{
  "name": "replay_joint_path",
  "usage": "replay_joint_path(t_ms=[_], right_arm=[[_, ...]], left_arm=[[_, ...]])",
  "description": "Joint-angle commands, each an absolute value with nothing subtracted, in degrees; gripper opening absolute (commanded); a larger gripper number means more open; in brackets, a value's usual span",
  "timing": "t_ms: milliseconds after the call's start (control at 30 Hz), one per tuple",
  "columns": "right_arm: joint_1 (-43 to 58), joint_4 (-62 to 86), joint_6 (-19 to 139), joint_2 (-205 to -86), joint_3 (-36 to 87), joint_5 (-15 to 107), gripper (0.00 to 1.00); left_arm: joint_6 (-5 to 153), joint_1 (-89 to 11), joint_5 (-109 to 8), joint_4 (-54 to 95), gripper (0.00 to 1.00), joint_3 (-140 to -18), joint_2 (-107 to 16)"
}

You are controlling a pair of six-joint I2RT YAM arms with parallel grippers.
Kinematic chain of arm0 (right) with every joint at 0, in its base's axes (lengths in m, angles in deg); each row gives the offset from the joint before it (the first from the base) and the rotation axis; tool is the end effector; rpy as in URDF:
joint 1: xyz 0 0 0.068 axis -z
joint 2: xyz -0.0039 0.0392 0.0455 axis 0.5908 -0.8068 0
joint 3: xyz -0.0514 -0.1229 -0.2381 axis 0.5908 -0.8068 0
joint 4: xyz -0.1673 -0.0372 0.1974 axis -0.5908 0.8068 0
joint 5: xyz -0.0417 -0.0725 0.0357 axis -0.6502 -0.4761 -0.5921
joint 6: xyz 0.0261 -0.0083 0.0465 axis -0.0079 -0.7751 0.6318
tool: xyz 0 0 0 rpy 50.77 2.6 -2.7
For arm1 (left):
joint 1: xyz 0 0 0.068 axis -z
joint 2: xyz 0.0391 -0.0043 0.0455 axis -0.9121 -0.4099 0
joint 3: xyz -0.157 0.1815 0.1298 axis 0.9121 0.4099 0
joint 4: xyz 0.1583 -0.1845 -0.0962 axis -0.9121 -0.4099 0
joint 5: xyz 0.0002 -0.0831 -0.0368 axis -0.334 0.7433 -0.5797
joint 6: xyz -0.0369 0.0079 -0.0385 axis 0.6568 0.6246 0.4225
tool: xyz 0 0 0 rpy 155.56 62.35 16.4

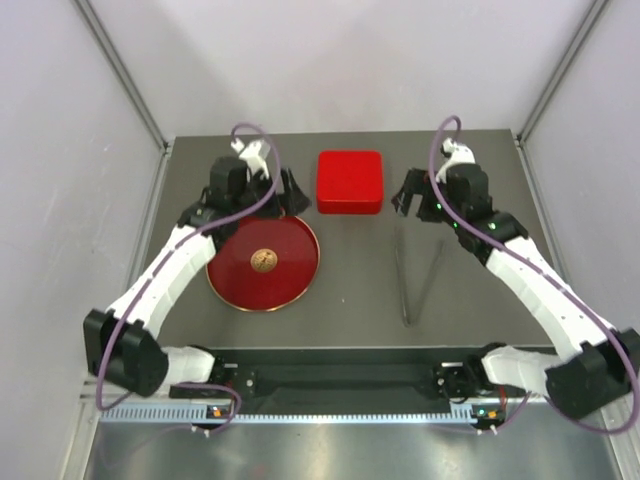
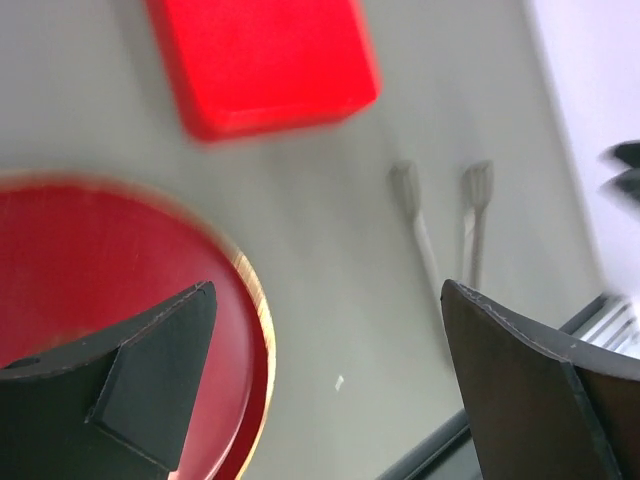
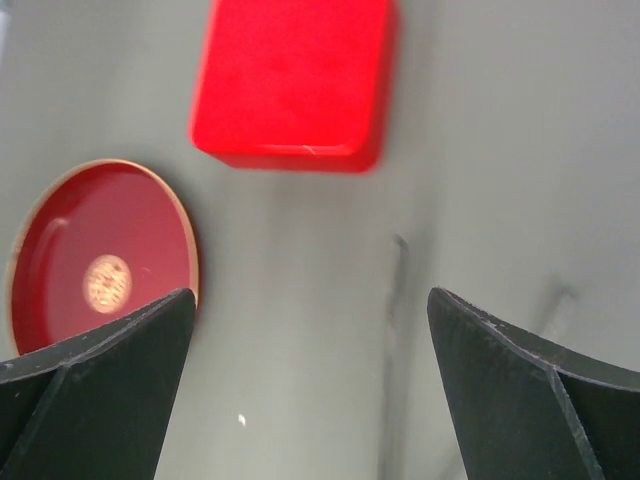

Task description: Pack the chocolate

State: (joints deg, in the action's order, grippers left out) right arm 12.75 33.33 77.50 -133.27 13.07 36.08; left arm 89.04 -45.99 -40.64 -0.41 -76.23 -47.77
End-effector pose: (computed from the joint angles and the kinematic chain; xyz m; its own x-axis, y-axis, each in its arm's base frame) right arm 0.2499 0.1070 0.3459 -0.5329 0.2176 -0.8177 -0.1599 0.9231 0.3498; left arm 0.2868 -0.1151 0.3494 -0.6370 -0.2223 -0.7381 0.3345 0.7830 -0.5244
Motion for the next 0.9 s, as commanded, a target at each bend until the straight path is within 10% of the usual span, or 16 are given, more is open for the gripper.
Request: replay_joint_path(t_ms=[0, 867], right_arm=[[12.7, 37.2, 78.4, -126.6, 8.6, 28.2, 1.00], [12.7, 41.2, 76.3, -110.7, -0.9, 25.7, 1.00]], left_arm=[[87.0, -45.8, -44.6, -0.2, 0.99, -67.1, -38.2], [87.2, -45.8, -47.0, 0.3, 0.99, -56.6, -23.5]])
